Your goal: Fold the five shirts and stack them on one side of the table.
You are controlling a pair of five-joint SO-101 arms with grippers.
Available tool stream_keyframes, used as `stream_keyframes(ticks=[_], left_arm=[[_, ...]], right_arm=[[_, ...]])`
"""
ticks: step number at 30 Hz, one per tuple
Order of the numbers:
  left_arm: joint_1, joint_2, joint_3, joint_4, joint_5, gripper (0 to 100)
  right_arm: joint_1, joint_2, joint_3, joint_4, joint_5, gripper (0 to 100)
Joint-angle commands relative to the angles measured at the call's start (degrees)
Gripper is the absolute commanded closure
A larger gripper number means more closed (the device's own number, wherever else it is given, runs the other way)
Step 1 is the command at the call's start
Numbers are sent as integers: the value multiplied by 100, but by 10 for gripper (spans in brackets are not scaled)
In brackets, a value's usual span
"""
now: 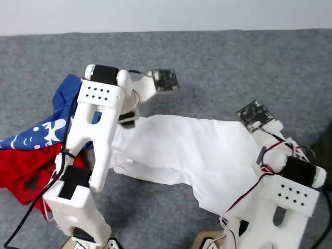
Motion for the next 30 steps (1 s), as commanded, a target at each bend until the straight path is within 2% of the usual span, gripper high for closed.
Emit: stream_keyframes(ticks=[1, 6, 8, 12, 14, 17, 20, 25, 30], left_arm=[[0, -273, -92, -809, 1125, 834], [114, -273, 910, -2040, 2303, 886], [185, -281, 1270, -2295, 2479, 914], [273, -281, 1578, -2286, 2523, 942], [220, -281, 1657, -2286, 2549, 942], [114, -281, 1684, -2277, 2998, 942], [62, -281, 1692, -2277, 3314, 942], [114, -290, 1666, -1978, 3332, 942], [88, -281, 1666, -1793, 3332, 942]], right_arm=[[-277, -4, 413, -725, -615, 755], [-558, 4, 1319, -1903, -932, 852], [-637, 4, 1679, -2369, -932, 891], [-664, 40, 2110, -2844, -941, 921], [-655, 242, 2127, -2853, -941, 924], [-637, 743, 1996, -2800, -976, 924], [-637, 1341, 1495, -2404, -1433, 922], [-637, 2308, 404, -1455, -2198, 920], [-541, 2888, -176, -1218, -2593, 916]])
